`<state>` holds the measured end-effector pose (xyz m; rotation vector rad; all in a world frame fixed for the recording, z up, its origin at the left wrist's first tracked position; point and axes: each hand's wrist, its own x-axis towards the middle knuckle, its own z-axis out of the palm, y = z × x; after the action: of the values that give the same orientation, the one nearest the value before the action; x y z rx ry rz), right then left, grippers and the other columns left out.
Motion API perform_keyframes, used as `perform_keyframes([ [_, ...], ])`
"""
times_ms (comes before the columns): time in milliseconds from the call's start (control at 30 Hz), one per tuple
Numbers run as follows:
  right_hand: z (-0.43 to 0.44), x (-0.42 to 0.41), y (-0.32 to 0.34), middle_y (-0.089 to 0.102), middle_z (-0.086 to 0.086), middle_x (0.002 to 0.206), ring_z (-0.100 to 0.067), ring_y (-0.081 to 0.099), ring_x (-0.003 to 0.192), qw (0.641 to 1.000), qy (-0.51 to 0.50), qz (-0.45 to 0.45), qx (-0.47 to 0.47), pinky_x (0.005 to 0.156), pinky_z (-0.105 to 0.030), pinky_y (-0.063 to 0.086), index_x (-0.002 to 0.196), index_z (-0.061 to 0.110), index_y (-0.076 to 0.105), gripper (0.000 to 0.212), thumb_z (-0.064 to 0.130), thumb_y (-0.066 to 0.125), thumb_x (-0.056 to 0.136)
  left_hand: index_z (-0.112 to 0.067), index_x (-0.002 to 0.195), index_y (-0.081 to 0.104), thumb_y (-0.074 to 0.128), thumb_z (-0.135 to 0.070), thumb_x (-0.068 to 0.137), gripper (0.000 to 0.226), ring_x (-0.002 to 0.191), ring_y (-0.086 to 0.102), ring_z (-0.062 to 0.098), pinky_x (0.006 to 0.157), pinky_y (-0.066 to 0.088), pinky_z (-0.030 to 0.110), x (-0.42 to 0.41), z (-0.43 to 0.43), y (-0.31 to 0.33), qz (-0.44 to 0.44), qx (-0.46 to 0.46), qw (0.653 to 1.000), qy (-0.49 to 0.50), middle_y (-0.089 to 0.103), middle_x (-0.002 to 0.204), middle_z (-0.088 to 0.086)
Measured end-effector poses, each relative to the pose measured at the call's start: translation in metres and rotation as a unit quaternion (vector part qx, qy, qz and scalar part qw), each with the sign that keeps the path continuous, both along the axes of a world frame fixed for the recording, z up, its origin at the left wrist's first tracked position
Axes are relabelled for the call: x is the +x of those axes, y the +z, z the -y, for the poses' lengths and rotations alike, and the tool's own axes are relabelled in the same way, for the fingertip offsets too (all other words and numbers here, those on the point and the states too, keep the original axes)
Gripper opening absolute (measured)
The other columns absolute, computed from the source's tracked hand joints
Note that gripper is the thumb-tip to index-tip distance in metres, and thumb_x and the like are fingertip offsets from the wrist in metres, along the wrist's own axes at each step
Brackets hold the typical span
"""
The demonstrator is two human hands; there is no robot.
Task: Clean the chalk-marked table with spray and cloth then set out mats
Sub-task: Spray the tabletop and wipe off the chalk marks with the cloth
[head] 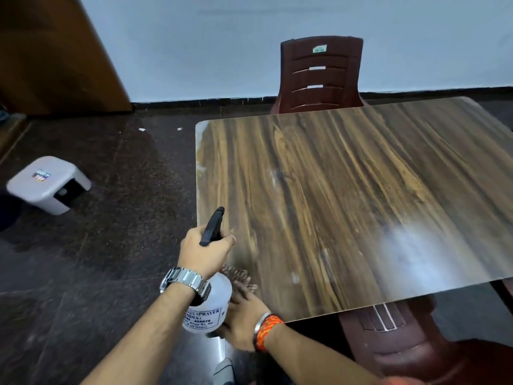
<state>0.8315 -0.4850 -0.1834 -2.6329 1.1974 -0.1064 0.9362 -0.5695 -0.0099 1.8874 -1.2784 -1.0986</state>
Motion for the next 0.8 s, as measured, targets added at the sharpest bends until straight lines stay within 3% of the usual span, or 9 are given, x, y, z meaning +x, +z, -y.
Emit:
perform_keyframes([
  [67, 0.009, -0.017, 0.008, 0.046, 0.009, 0.144, -0.023, 0.036, 0.138, 0.997, -0.069, -0.045, -0.002, 0.112, -0.046, 0.006, 0.141, 0.03, 0.038, 0.059, 0.051, 0.039, 0.086, -0.016, 0.053, 0.053, 0.074, -0.016, 0.075, 0.031, 0.051, 0.053, 0.021, 0.051, 0.039, 0.025, 0.014, 0.0, -0.002, 0.011, 0.003, 1.0, -0.006, 0.054, 0.049, -0.002],
  [167, 0.014, -0.059, 0.007, 0.029, 0.012, 0.152, -0.022, 0.036, 0.139, 0.965, -0.257, -0.039, 0.042, 0.114, -0.039, 0.0, 0.146, 0.03, 0.034, 0.064, 0.05, 0.038, 0.086, -0.015, 0.06, 0.061, 0.075, -0.021, 0.073, 0.021, 0.056, 0.06, 0.025, 0.056, 0.046, 0.029, 0.033, -0.001, -0.006, 0.0, 0.014, 1.0, -0.012, 0.061, 0.055, 0.001],
  [267, 0.019, -0.1, 0.001, 0.011, 0.016, 0.157, -0.019, 0.014, 0.146, 0.883, -0.464, -0.007, 0.073, 0.115, -0.043, 0.0, 0.151, 0.033, 0.019, 0.07, 0.056, 0.018, 0.084, -0.016, 0.062, 0.062, 0.075, -0.022, 0.074, 0.018, 0.057, 0.062, 0.024, 0.056, 0.047, 0.027, 0.044, -0.004, -0.007, -0.007, 0.018, 1.0, -0.025, 0.063, 0.056, 0.0],
  [333, 0.019, -0.116, 0.004, 0.006, 0.014, 0.159, -0.018, 0.004, 0.147, 0.82, -0.566, -0.015, 0.083, 0.116, -0.046, 0.0, 0.152, 0.034, 0.01, 0.066, 0.054, 0.017, 0.09, -0.016, 0.062, 0.062, 0.074, -0.021, 0.075, 0.019, 0.06, 0.064, 0.025, 0.055, 0.045, 0.026, 0.051, -0.004, -0.006, -0.006, 0.018, 0.999, -0.027, 0.063, 0.056, 0.0],
  [433, 0.026, -0.115, 0.012, -0.002, 0.013, 0.16, -0.019, -0.006, 0.147, 0.745, -0.655, -0.013, 0.124, 0.116, -0.05, -0.003, 0.152, 0.032, 0.002, 0.059, 0.046, 0.02, 0.098, -0.016, 0.064, 0.063, 0.074, -0.021, 0.076, 0.017, 0.06, 0.062, 0.023, 0.055, 0.044, 0.025, 0.062, -0.001, -0.005, -0.014, 0.026, 0.999, -0.015, 0.064, 0.058, 0.0],
  [500, 0.038, -0.097, 0.018, -0.003, 0.012, 0.16, -0.021, -0.007, 0.147, 0.72, -0.68, 0.008, 0.141, 0.115, -0.054, -0.002, 0.153, 0.03, 0.002, 0.059, 0.044, 0.02, 0.099, -0.017, 0.062, 0.063, 0.075, -0.023, 0.074, 0.017, 0.057, 0.062, 0.023, 0.058, 0.049, 0.029, 0.069, 0.005, -0.009, -0.019, 0.03, 0.999, -0.011, 0.065, 0.057, 0.0],
  [567, 0.046, -0.069, 0.017, 0.002, 0.011, 0.16, -0.024, -0.001, 0.147, 0.744, -0.653, 0.014, 0.14, 0.115, -0.056, 0.0, 0.152, 0.03, 0.006, 0.058, 0.044, 0.021, 0.099, -0.016, 0.063, 0.064, 0.074, -0.024, 0.07, 0.015, 0.054, 0.062, 0.025, 0.06, 0.053, 0.033, 0.073, 0.012, -0.01, -0.019, 0.032, 0.999, -0.001, 0.063, 0.054, -0.001],
  [700, 0.029, 0.003, 0.01, 0.04, 0.006, 0.149, -0.026, 0.034, 0.139, 0.893, -0.441, 0.01, 0.086, 0.111, -0.054, 0.016, 0.144, 0.025, 0.038, 0.06, 0.042, 0.033, 0.087, -0.01, 0.068, 0.065, 0.073, -0.023, 0.072, 0.015, 0.051, 0.058, 0.021, 0.055, 0.049, 0.03, 0.081, 0.026, -0.014, -0.017, 0.031, 0.999, 0.033, 0.061, 0.052, -0.002],
  [800, 0.021, 0.041, 0.008, 0.042, 0.01, 0.147, -0.02, 0.021, 0.141, 0.937, -0.341, -0.006, 0.076, 0.11, -0.051, 0.012, 0.143, 0.028, 0.04, 0.055, 0.041, 0.034, 0.09, -0.008, 0.071, 0.066, 0.073, -0.022, 0.074, 0.016, 0.052, 0.057, 0.021, 0.053, 0.046, 0.028, 0.089, 0.039, -0.018, -0.013, 0.032, 0.998, 0.049, 0.063, 0.057, 0.001],
])
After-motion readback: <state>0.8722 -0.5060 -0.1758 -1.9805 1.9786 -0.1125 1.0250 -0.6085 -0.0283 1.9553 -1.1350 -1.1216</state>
